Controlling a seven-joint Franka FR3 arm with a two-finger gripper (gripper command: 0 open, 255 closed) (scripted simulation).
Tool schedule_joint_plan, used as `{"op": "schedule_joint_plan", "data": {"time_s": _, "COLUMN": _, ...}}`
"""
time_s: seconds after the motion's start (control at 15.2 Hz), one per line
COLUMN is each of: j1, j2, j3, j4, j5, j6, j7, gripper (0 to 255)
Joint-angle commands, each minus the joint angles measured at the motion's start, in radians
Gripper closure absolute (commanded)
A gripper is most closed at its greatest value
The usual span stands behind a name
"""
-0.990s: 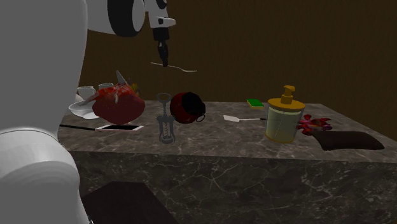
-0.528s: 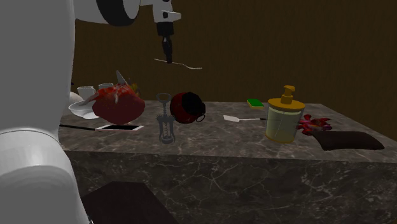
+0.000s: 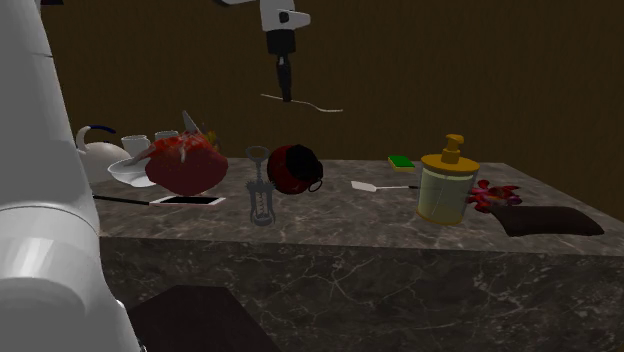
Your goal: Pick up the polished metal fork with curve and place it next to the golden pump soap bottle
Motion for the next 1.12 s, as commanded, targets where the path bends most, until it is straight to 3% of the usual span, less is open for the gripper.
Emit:
{"op": "schedule_joint_plan", "data": {"time_s": 0.0, "j1": -0.037, "j2": -0.049, "j3": -0.025, "j4": -0.052, "j5": 0.03, "j6": 0.016, "j7": -0.063, "gripper": 255}}
{"op": "schedule_joint_plan", "data": {"time_s": 0.53, "j1": -0.141, "j2": -0.177, "j3": -0.142, "j4": -0.188, "j5": 0.093, "j6": 0.055, "j7": -0.287, "gripper": 255}}
{"op": "schedule_joint_plan", "data": {"time_s": 1.06, "j1": -0.225, "j2": -0.222, "j3": -0.26, "j4": -0.243, "j5": 0.106, "j6": 0.074, "j7": -0.491, "gripper": 255}}
